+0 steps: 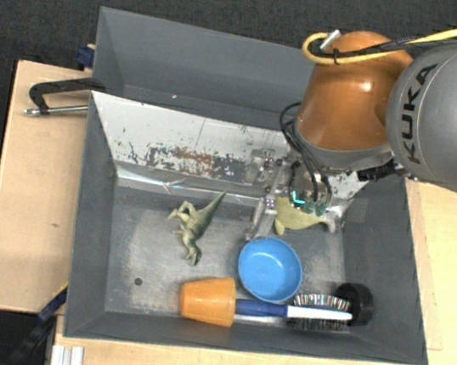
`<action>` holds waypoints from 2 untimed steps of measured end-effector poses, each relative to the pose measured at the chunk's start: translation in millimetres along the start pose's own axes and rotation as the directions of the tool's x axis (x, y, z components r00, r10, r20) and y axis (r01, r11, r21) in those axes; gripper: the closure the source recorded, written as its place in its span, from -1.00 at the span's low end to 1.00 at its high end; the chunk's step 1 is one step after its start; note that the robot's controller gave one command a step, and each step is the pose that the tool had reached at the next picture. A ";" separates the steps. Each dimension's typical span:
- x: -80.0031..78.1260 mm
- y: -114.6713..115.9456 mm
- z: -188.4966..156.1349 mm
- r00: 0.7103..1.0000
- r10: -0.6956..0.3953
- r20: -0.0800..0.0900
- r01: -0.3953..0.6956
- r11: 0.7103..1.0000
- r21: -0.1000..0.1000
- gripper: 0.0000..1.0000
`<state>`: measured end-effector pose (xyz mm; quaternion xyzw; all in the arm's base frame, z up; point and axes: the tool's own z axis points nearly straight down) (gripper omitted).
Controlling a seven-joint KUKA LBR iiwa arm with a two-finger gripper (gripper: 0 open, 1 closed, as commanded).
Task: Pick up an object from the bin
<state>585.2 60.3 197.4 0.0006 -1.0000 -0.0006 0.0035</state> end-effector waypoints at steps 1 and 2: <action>-11.8 71.8 122.1 0.969 -0.247 0.002 0.247 0.969 0.000 -1.00; -14.3 71.2 116.5 0.970 -0.244 0.010 0.244 0.970 0.000 1.00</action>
Offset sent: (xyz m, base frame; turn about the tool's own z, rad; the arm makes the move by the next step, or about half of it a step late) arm 0.0119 0.0692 -0.1198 -0.2463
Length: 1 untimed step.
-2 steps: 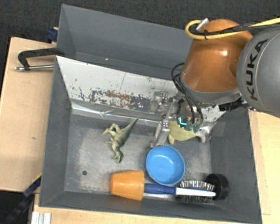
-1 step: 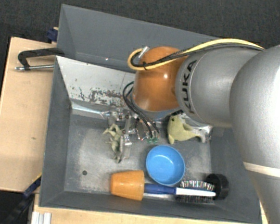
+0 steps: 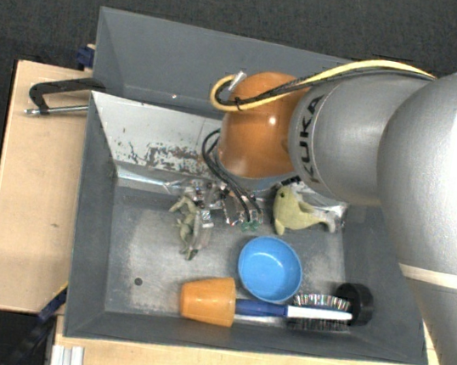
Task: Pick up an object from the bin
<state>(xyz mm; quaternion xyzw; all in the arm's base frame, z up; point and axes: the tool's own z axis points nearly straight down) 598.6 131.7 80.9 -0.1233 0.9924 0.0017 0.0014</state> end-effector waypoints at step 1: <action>5.4 20.6 -99.5 1.000 0.022 0.013 -0.022 1.000 0.001 1.00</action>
Offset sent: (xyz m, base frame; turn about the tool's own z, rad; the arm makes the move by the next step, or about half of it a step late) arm -0.0134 0.0155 0.0926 0.0244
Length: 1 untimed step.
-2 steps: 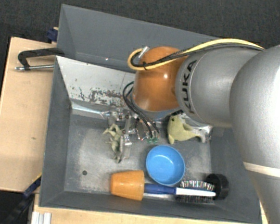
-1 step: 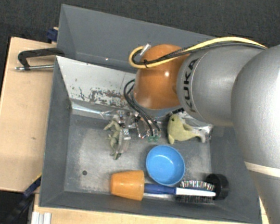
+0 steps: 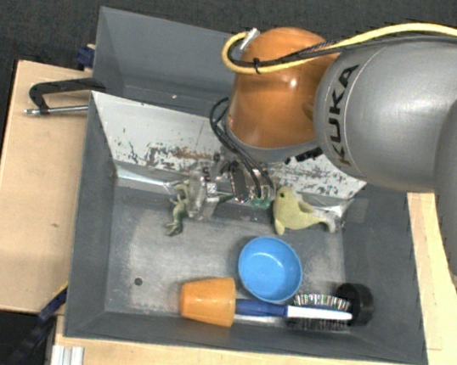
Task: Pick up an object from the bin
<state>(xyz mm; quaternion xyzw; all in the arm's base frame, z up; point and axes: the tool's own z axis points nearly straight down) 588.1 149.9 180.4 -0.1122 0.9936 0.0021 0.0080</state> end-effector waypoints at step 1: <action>2.0 -1.0 5.4 1.000 0.002 -0.009 -0.002 1.000 0.001 -1.00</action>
Offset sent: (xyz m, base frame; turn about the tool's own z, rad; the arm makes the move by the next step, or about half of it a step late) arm 0.0000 0.0000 0.0000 0.0000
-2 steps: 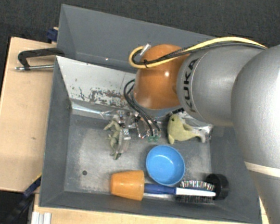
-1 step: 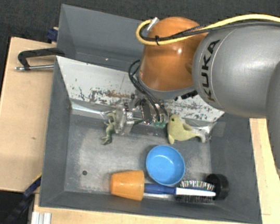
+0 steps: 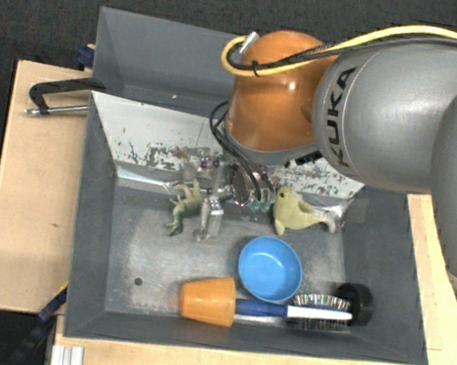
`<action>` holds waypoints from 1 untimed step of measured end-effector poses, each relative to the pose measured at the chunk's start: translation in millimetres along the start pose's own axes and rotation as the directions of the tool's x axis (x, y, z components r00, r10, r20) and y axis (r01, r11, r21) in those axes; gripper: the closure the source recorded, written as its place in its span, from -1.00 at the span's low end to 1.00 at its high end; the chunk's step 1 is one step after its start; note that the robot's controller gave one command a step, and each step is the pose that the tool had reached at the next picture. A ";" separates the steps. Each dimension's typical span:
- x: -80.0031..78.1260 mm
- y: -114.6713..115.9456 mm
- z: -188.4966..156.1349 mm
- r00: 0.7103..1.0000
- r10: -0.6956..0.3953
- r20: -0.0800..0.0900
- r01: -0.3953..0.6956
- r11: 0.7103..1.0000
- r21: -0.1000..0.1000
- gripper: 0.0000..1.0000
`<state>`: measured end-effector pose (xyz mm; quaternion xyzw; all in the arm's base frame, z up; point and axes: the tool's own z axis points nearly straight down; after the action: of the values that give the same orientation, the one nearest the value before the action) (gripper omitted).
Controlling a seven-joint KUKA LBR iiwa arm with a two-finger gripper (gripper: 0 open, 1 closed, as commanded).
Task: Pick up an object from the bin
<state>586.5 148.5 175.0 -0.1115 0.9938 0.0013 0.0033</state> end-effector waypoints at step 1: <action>-7.9 -39.8 90.9 0.930 -0.367 -0.001 0.367 0.930 -0.001 -1.00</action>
Offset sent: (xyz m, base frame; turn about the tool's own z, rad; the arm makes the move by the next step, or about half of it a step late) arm 0.0154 -0.0381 -0.0926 -0.3766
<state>603.6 111.8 84.1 -0.2949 0.9555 0.0008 0.0028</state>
